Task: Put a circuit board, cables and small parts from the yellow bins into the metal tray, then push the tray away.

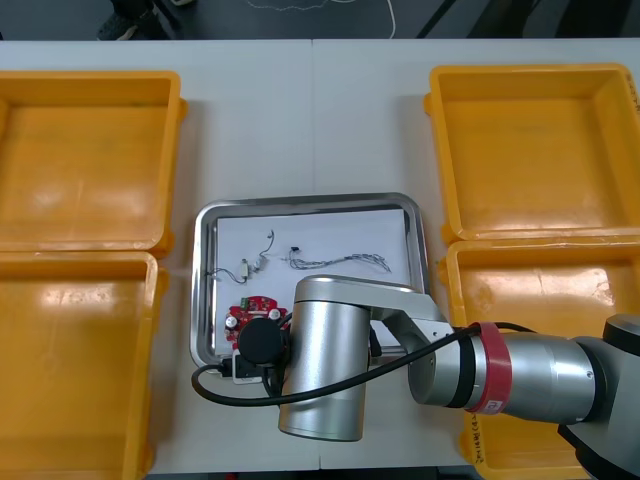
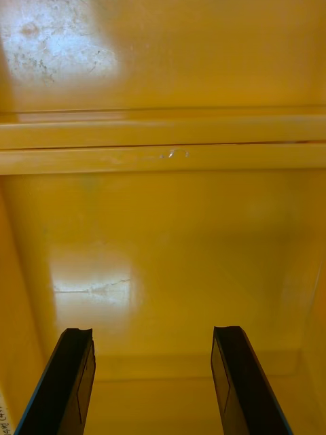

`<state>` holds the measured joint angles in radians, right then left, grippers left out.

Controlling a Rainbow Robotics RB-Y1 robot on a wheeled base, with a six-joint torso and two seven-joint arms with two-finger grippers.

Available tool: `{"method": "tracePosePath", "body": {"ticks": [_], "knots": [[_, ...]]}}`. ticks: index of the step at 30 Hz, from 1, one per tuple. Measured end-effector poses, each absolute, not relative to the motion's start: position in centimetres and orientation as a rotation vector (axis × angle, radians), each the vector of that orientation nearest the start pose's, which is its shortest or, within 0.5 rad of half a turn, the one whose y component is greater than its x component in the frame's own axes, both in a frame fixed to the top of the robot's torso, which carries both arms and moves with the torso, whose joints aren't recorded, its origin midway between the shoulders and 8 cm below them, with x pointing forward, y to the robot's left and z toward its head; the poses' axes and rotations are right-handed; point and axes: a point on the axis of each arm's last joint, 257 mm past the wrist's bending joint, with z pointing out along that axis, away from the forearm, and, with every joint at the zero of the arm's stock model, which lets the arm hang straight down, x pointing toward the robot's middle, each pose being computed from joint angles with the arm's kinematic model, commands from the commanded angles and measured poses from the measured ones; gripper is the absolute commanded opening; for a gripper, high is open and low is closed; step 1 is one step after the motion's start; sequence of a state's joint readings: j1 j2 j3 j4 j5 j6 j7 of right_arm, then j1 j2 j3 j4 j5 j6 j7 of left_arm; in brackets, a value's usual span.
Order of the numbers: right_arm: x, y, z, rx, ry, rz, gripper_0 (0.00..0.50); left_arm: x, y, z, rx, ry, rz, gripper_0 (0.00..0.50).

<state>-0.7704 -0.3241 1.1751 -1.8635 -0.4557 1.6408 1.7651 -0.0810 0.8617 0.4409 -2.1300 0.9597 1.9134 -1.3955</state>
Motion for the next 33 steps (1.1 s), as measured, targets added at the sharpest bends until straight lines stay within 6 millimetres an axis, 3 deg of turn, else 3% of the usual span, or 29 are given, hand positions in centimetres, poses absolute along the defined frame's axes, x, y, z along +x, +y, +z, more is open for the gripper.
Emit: {"method": "tracePosePath", "body": {"ticks": [17, 33], "knots": [[34.7, 1.8, -31.7, -2.083, 1.864, -0.412, 0.000, 34.9, 41.8, -16.0, 0.020, 2.727, 0.031, 0.500], [40.1, 1.2, -28.6, -2.045, 1.841, -0.558, 0.000, 34.9, 41.8, -16.0, 0.020, 2.727, 0.031, 0.500]]}}
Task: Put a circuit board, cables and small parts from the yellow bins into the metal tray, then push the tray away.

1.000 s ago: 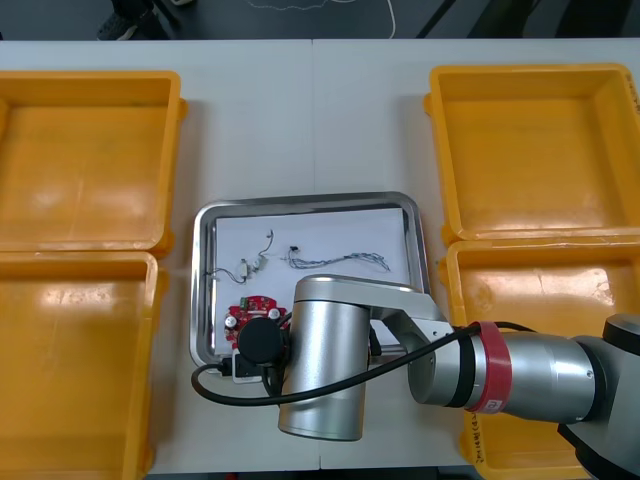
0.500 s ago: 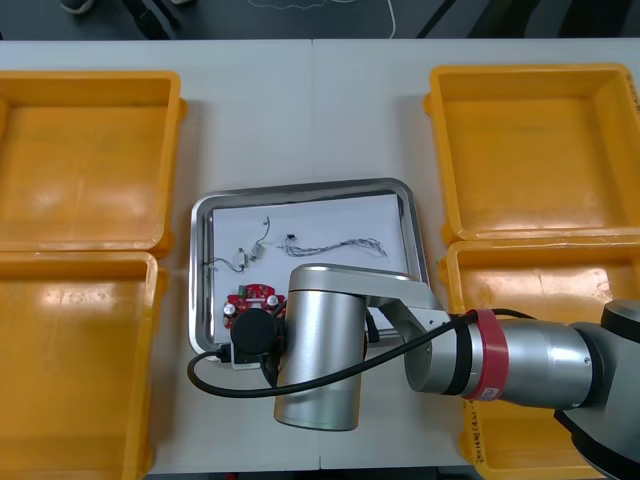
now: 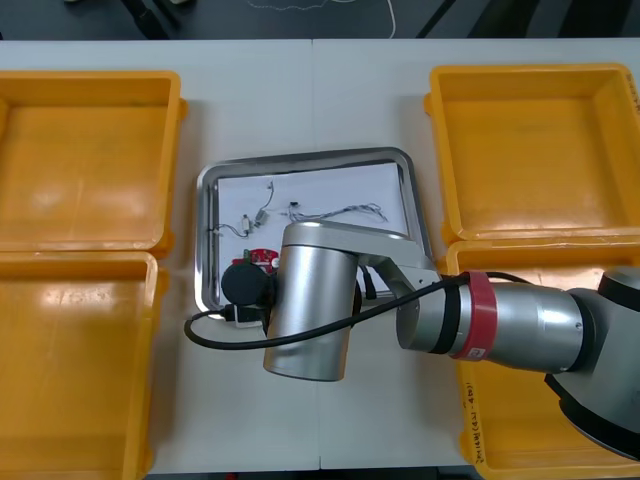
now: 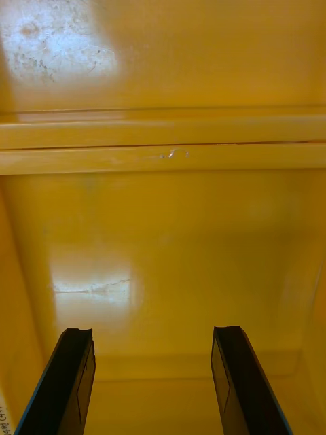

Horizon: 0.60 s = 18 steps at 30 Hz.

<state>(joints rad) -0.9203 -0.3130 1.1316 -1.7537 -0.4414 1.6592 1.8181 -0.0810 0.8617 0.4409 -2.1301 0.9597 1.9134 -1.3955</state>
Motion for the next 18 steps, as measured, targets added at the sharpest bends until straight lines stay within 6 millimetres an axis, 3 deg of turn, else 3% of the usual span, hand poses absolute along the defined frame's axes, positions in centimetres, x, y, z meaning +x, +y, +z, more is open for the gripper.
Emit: {"method": "tracePosePath", "body": {"ticks": [18], "knots": [[45.6, 1.6, -25.1, -1.976, 1.861, -0.649, 0.000, 34.9, 41.8, -16.0, 0.020, 2.727, 0.031, 0.500]]}}
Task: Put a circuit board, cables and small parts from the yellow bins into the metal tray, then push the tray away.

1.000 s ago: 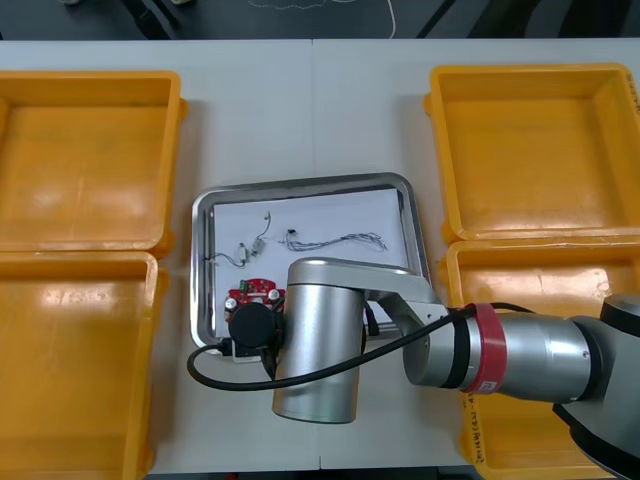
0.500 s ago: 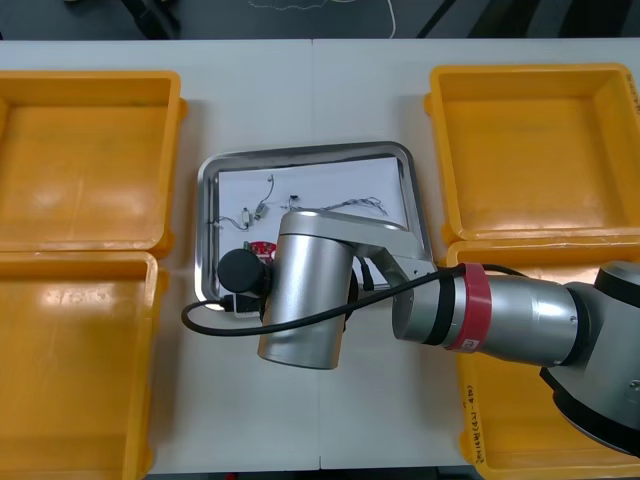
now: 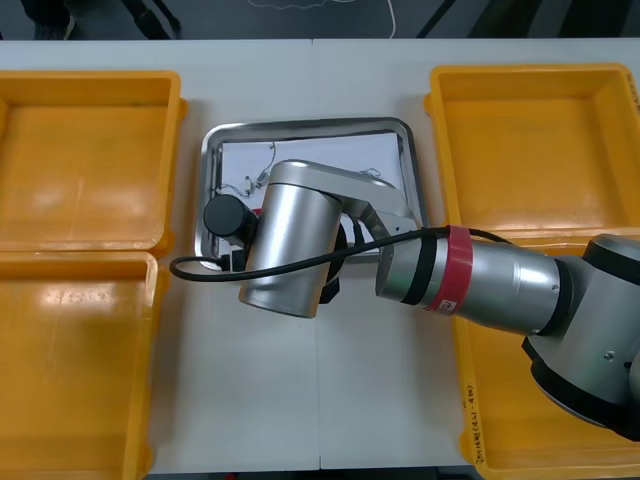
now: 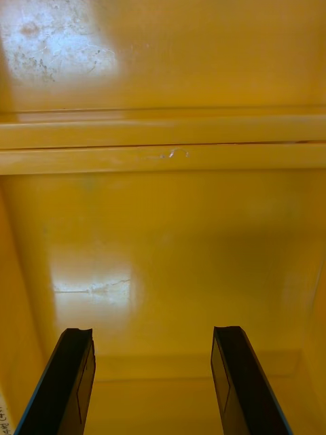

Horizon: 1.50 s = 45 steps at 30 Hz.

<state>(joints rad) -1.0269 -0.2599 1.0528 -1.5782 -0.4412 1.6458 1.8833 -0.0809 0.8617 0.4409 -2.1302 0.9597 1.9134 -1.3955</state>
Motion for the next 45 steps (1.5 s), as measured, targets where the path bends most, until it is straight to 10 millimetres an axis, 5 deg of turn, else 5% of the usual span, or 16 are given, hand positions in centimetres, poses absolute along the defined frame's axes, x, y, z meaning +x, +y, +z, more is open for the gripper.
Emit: {"method": "tracePosePath", "body": {"ticks": [45], "knots": [[56.6, 2.1, -20.0, -1.763, 1.753, -0.713, 0.000, 34.9, 41.8, -16.0, 0.020, 2.727, 0.031, 0.500]]}}
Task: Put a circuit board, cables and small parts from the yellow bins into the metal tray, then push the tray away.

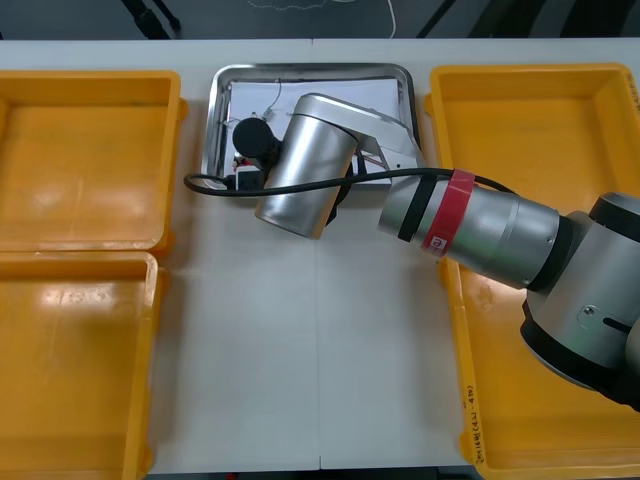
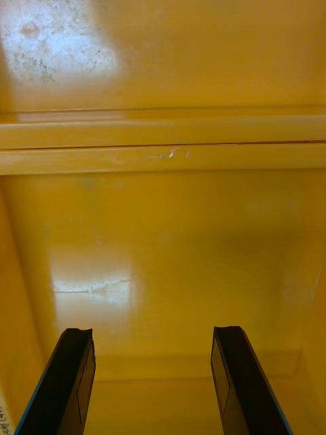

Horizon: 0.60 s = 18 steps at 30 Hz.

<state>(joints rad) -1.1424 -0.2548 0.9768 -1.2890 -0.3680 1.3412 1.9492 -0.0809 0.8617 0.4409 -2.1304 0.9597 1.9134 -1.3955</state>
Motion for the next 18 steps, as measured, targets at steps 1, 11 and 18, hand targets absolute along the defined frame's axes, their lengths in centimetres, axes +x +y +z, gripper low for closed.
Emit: {"method": "tracePosePath", "body": {"ticks": [1, 11, 18], "knots": [[56.8, 2.1, -19.9, -1.760, 1.749, -0.719, 0.000, 34.9, 41.8, -16.0, 0.020, 2.727, 0.031, 0.500], [58.7, 1.8, -18.9, -1.725, 1.707, -0.763, 0.000, 34.9, 41.8, -16.0, 0.020, 2.727, 0.031, 0.500], [59.6, 2.0, -18.1, -1.732, 1.639, -0.799, 0.000, 34.9, 41.8, -16.0, 0.020, 2.727, 0.031, 0.500]]}}
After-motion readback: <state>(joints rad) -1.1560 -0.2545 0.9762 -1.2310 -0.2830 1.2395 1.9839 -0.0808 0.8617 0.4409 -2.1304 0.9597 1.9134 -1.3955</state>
